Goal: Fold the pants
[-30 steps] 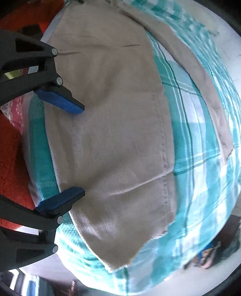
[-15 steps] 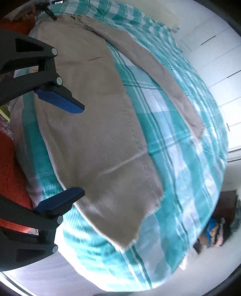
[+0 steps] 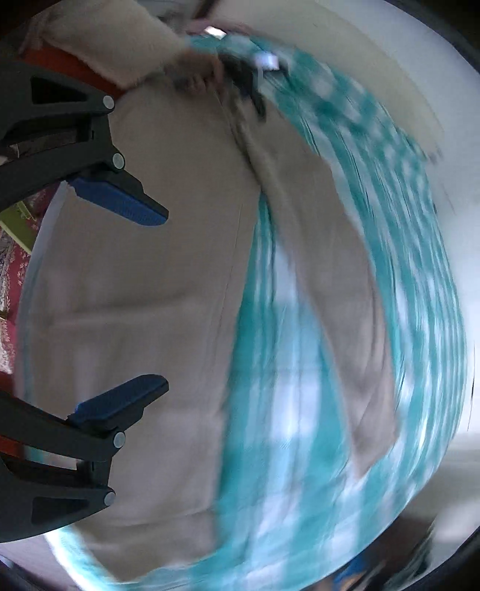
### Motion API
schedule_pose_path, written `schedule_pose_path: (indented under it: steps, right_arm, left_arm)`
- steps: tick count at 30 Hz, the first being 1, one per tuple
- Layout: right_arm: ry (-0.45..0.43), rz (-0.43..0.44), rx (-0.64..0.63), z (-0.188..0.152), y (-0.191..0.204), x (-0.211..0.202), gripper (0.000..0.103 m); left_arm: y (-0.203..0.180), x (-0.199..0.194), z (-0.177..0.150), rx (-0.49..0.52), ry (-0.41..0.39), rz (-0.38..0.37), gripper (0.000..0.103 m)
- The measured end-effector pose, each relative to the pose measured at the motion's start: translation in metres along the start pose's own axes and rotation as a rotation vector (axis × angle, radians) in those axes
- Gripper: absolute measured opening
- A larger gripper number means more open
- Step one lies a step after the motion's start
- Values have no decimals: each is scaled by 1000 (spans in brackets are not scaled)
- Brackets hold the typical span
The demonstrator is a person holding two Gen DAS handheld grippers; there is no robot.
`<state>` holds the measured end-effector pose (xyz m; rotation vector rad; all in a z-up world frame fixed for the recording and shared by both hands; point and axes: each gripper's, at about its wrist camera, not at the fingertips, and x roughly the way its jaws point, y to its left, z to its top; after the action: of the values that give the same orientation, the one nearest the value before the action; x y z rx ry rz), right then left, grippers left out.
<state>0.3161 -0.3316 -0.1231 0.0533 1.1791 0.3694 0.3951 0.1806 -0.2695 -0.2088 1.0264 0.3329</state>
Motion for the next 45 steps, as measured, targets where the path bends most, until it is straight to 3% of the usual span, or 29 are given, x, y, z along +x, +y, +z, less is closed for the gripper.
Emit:
schedule_pose_path:
  steps: [1, 5, 8, 12, 15, 17, 20, 23, 25, 26, 28, 30, 31, 35, 37, 38, 39, 40, 41, 42, 44, 45]
  right_arm:
    - [-4, 13, -44, 12, 12, 3, 82]
    - [-31, 33, -177, 69, 46, 23, 83]
    - [-94, 111, -219, 122, 65, 51, 85]
    - [-104, 183, -117, 188, 61, 124, 85]
    - [-78, 195, -52, 207, 44, 168, 85]
    - [-62, 162, -41, 211, 22, 188, 85]
    - [-67, 39, -31, 208, -35, 194, 85]
    - [-107, -88, 113, 199, -129, 174, 85]
    - [-159, -221, 306, 184, -203, 143, 85]
    - [-177, -228, 359, 180, -221, 135, 86]
    - [-250, -106, 452, 169, -253, 114, 86]
    - [-293, 55, 468, 168, -260, 111, 85]
    - [-286, 89, 475, 171, -260, 117, 86]
    - [-226, 77, 563, 187, -268, 156, 85]
    - [-302, 66, 647, 193, -272, 161, 84]
    - [-340, 62, 685, 198, -273, 161, 73]
    - [-363, 63, 707, 201, -273, 159, 53]
    - [-387, 66, 728, 205, -273, 157, 42]
    - [-399, 60, 732, 210, -271, 154, 16]
    - [-410, 48, 712, 216, -267, 149, 7]
    - [-436, 60, 642, 226, -251, 135, 6]
    - [-450, 105, 595, 228, -239, 123, 5]
  left_arm:
    - [-1, -4, -6, 7, -42, 4, 102]
    - [-1, -2, -6, 12, -43, 12, 102]
    - [-2, -3, -7, 15, -53, 16, 102]
    - [-3, -1, -8, 17, -64, 19, 102]
    - [-4, -2, -8, 16, -72, 17, 102]
    - [-4, -1, -8, 15, -78, 13, 102]
    - [-5, -1, -8, 17, -84, 16, 102]
    - [-5, -1, -9, 18, -88, 20, 102]
    - [-5, -1, -9, 18, -92, 22, 102]
    - [-6, 0, -9, 18, -93, 23, 102]
    - [-6, 0, -9, 20, -94, 27, 102]
    - [-6, 0, -9, 20, -93, 29, 103]
    - [-7, 0, -9, 20, -93, 29, 102]
    - [-6, 0, -9, 20, -94, 29, 102]
    - [-6, 0, -9, 20, -94, 28, 103]
    - [-6, 0, -10, 19, -95, 27, 103]
    - [-6, 0, -10, 19, -96, 27, 103]
    - [-6, 0, -10, 18, -98, 26, 103]
    - [-5, 0, -10, 18, -99, 25, 102]
    - [-5, 0, -10, 17, -101, 25, 103]
    - [-5, 0, -10, 16, -103, 23, 103]
    - [-5, 0, -11, 16, -104, 24, 103]
